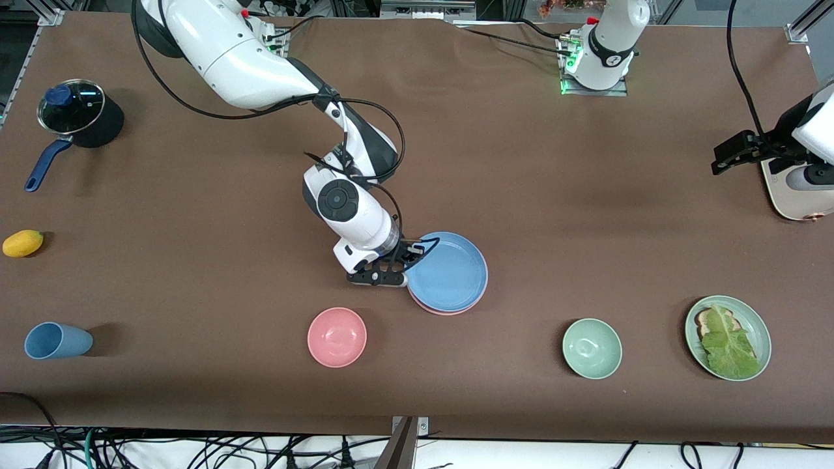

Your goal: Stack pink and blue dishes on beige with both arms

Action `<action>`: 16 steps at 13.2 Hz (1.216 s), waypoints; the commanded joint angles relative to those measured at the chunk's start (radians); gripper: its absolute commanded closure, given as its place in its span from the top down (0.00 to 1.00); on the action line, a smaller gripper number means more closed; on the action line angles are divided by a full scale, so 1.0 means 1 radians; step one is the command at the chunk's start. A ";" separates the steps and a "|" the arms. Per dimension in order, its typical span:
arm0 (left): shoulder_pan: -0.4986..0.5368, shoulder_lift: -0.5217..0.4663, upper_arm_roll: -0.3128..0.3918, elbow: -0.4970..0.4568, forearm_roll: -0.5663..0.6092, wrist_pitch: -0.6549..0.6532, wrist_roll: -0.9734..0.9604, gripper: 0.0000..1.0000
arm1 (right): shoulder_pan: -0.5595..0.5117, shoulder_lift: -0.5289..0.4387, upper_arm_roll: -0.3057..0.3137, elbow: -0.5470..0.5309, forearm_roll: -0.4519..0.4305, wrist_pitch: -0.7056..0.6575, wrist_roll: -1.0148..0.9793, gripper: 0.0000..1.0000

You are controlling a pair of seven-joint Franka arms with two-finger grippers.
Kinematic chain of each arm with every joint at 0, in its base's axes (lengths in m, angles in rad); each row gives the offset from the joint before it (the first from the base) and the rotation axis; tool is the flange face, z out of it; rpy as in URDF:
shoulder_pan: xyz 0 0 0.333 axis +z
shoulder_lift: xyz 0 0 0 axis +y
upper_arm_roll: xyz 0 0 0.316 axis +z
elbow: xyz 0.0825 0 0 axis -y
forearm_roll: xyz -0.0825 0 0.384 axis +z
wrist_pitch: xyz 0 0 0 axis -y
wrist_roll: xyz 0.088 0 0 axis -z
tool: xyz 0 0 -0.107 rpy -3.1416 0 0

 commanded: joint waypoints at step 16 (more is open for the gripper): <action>0.001 0.007 0.001 0.022 -0.019 -0.005 0.021 1.00 | -0.026 -0.052 -0.017 0.019 -0.071 -0.142 -0.005 0.65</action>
